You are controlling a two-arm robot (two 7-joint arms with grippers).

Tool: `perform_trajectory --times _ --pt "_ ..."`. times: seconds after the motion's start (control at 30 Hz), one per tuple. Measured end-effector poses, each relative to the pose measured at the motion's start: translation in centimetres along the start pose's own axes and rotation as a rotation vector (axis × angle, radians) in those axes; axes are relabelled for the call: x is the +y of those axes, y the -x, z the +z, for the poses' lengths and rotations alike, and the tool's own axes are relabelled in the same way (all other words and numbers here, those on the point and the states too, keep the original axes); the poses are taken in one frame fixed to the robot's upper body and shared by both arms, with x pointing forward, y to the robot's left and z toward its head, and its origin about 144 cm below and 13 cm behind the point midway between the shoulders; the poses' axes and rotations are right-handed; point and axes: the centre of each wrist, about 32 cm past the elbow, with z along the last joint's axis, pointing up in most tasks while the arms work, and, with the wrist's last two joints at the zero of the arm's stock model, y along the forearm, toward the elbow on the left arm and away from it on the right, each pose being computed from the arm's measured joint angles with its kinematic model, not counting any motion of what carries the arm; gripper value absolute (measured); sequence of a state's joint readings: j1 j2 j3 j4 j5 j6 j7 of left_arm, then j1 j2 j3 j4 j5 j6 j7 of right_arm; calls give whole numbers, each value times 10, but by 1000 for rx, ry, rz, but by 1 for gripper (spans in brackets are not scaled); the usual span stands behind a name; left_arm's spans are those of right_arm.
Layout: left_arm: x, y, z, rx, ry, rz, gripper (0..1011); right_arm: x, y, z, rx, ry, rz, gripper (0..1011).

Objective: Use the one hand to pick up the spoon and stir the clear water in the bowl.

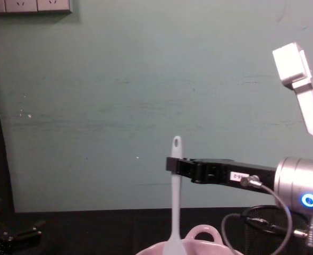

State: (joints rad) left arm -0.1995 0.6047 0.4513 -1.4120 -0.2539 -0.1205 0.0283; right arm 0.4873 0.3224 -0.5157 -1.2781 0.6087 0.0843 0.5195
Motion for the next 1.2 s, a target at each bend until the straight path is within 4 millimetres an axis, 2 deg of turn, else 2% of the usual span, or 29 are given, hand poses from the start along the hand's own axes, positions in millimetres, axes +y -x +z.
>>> perform_trajectory --times 0.33,0.6,0.87,1.2 --pt "0 0 0 0 0 0 1005 -18 -6 6 -50 -6 -67 120" --pt "0 0 0 0 0 0 1005 -26 4 11 -143 23 -58 120" --pt "0 0 0 0 0 0 1005 -23 26 16 -230 58 17 120" --pt "0 0 0 0 0 0 1005 -13 43 12 -196 34 103 120"
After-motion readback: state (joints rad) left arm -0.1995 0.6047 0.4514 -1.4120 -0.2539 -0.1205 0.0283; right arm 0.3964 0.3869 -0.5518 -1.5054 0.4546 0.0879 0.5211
